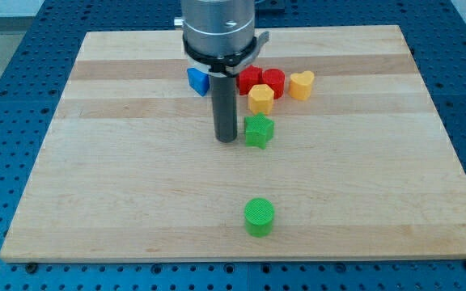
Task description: Push the green star below the yellow hexagon
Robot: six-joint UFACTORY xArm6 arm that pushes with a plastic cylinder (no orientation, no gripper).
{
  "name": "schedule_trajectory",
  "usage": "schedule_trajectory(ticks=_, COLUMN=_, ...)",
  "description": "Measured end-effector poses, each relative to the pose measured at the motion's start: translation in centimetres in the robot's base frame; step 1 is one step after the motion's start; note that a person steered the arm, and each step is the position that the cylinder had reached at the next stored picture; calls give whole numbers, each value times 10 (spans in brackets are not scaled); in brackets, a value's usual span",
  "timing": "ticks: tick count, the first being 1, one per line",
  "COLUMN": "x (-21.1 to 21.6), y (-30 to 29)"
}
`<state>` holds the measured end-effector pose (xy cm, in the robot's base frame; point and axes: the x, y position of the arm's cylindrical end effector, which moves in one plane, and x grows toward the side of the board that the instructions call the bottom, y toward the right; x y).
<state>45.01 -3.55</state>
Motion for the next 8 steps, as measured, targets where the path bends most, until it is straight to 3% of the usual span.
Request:
schedule_trajectory(ticks=2, x=68, y=-4)
schedule_trajectory(ticks=3, x=56, y=53)
schedule_trajectory(ticks=8, x=15, y=70)
